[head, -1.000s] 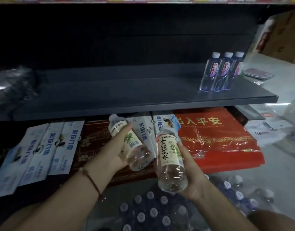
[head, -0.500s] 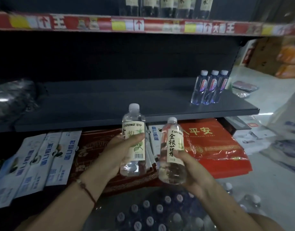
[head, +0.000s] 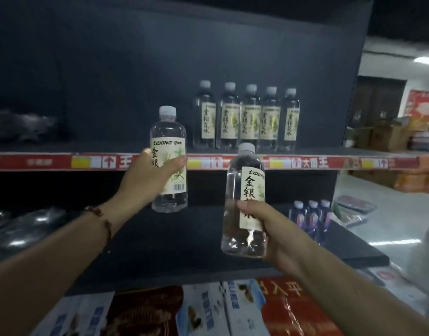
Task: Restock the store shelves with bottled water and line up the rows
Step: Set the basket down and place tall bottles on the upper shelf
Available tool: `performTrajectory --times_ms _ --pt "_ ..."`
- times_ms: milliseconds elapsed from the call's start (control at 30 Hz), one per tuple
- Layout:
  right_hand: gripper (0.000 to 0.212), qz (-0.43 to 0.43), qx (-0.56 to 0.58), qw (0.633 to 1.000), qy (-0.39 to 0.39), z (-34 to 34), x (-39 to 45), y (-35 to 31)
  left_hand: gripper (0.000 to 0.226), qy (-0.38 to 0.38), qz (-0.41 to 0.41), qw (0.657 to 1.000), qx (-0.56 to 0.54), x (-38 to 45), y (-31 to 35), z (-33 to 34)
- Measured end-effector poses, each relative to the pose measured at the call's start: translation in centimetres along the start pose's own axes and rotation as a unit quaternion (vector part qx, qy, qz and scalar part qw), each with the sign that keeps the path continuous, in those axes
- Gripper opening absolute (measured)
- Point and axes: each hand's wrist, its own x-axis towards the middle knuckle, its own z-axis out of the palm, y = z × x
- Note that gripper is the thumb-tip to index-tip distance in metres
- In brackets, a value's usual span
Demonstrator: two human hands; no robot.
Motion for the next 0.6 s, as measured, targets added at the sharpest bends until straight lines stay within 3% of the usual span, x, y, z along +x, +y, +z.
performTrajectory --times_ms 133,333,600 --pt "0.078 -0.069 -0.050 0.996 -0.012 2.0 3.1 -3.3 0.050 0.032 0.027 0.997 0.068 4.5 -0.2 -2.3" --pt "0.040 -0.166 -0.089 0.982 -0.014 5.3 10.0 -6.8 0.046 0.026 -0.021 0.997 0.062 9.4 -2.7 -4.8" --pt "0.046 -0.227 -0.168 0.958 0.045 9.2 18.2 -10.7 0.057 -0.002 0.000 0.999 0.038 10.6 -4.6 -5.1"
